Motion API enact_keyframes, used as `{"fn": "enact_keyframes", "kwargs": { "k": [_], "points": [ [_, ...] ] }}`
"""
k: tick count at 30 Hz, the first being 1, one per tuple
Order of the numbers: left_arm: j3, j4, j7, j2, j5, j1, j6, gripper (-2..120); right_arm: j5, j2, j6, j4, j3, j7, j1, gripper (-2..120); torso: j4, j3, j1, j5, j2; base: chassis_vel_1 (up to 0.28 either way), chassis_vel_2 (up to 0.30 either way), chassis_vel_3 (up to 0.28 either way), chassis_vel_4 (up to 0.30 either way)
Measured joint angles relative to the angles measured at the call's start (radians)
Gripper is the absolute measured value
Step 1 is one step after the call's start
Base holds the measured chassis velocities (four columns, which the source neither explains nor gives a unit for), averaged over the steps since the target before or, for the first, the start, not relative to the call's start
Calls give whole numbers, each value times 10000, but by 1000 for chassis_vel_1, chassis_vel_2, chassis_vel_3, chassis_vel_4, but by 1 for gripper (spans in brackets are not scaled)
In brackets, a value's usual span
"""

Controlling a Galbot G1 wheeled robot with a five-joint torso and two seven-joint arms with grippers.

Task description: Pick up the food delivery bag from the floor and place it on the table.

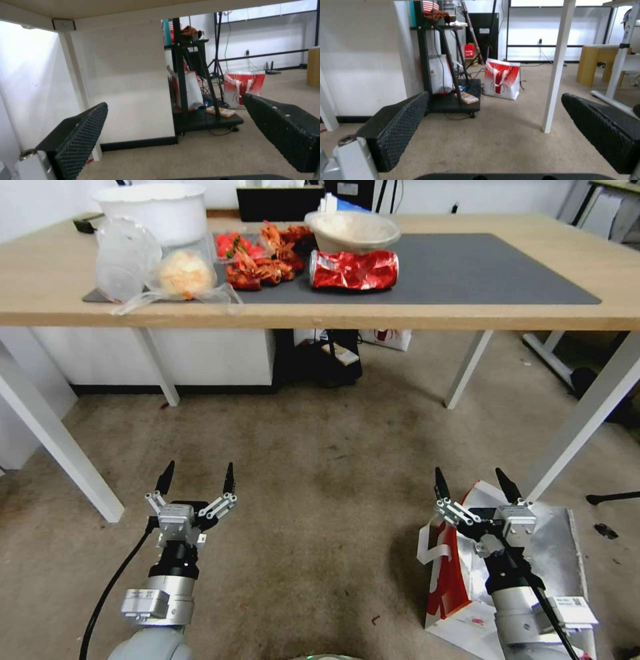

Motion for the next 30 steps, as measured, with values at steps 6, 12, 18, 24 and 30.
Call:
{"fn": "enact_keyframes", "kwargs": {
  "k": [6,12,18,24,30],
  "points": [
    [-9,31,17,28,1,-5,-71,100,3,0,4,-2,8,0,2,100,0,0,-5,0,-2,0,0,0,0],
    [-1,192,128,167,-246,-68,-819,100,112,-101,4,-12,199,14,28,100,0,0,-6,0,26,0,0,0,0],
    [-5,156,279,369,-431,-79,-844,100,160,-229,-50,31,677,142,57,100,0,0,-1,0,52,0,0,0,0],
    [11,124,434,401,-469,-2,-773,100,198,-325,-108,-121,1391,238,60,100,0,0,2,2,65,0,0,0,0],
    [-145,296,486,509,-450,-19,-783,100,739,-783,-34,-1149,2919,18,204,100,0,-1,5,2,80,0,0,0,0]
  ]
}}
